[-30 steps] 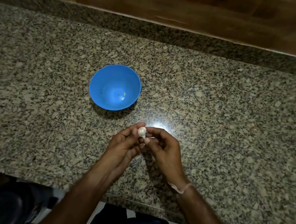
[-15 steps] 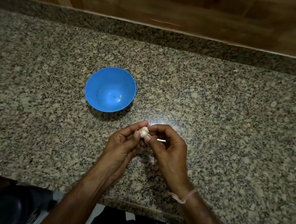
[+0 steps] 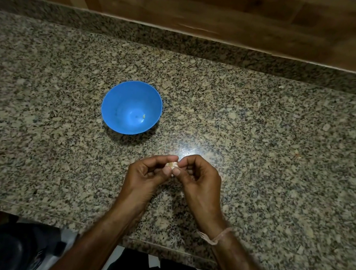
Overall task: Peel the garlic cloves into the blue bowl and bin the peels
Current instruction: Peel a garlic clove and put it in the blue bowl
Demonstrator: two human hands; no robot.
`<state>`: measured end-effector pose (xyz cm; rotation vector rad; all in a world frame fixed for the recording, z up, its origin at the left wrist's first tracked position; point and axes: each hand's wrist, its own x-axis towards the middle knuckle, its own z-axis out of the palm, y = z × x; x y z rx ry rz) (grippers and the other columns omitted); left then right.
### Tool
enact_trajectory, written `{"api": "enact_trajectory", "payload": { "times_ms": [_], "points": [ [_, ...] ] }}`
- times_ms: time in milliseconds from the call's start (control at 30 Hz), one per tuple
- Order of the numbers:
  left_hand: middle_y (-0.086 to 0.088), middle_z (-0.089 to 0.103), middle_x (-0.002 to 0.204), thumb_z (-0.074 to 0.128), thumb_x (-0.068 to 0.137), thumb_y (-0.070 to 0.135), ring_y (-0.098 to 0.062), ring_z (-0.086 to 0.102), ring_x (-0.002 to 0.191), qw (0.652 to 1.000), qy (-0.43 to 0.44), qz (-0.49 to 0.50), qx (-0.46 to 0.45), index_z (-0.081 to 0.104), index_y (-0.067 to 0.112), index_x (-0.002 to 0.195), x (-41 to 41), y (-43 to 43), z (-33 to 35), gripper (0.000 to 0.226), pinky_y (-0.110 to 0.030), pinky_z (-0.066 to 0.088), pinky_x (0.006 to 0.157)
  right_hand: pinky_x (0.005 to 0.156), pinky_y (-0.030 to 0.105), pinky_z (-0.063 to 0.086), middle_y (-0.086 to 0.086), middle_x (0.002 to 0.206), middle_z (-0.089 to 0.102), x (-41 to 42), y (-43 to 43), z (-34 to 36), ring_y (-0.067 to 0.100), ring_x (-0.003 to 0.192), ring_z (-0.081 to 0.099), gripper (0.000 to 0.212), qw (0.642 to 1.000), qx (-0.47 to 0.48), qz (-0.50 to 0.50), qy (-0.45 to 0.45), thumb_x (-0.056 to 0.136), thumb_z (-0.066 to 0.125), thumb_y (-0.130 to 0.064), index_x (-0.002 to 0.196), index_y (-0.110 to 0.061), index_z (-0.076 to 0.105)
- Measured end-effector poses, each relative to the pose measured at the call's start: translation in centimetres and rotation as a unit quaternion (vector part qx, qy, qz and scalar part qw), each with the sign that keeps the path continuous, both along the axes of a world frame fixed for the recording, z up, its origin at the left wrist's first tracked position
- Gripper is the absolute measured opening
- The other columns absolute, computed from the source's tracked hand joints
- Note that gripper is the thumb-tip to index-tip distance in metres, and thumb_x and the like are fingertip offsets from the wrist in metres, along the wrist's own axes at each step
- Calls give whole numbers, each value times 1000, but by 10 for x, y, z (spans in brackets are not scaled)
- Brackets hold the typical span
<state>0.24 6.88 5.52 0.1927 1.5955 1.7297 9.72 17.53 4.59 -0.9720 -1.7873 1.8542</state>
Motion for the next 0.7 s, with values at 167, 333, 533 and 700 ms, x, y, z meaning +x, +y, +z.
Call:
{"api": "enact_trajectory", "payload": {
  "times_ms": [167, 333, 533, 700],
  "points": [
    [2, 79, 108, 71, 88, -1, -7, 74, 103, 999, 26, 1, -20, 73, 4, 114, 0, -2, -3, 27, -15, 55, 81, 78, 31, 59, -2, 90, 76, -2, -4, -10, 19, 85, 71, 11, 1000, -19, -14, -12, 88, 82, -10, 93, -15, 73],
    [10, 79, 102, 70, 91, -3, -1, 73, 98, 996, 60, -1, -62, 75, 10, 112, 3, 0, -8, 25, -12, 54, 77, 73, 19, 54, -4, 88, 74, -3, -11, -19, 9, 81, 68, 8, 999, -10, -21, -43, 92, 77, -8, 94, -14, 72],
    [9, 73, 109, 71, 94, 10, -3, 70, 94, 944, 256, -26, -206, 76, 25, 115, -11, -7, -41, 26, -18, 57, 79, 69, 23, 59, 4, 84, 73, 6, -6, -37, 19, 80, 71, 9, 995, 36, 4, -90, 93, 75, -5, 93, -13, 71],
    [4, 64, 117, 76, 90, 13, -19, 59, 109, 855, 421, -104, -284, 71, 18, 123, -26, -10, -64, 34, -26, 42, 80, 61, 31, 60, -6, 72, 74, 10, -6, -56, 5, 66, 70, 21, 971, 117, 79, -192, 90, 72, -2, 79, -20, 71]
  ]
}}
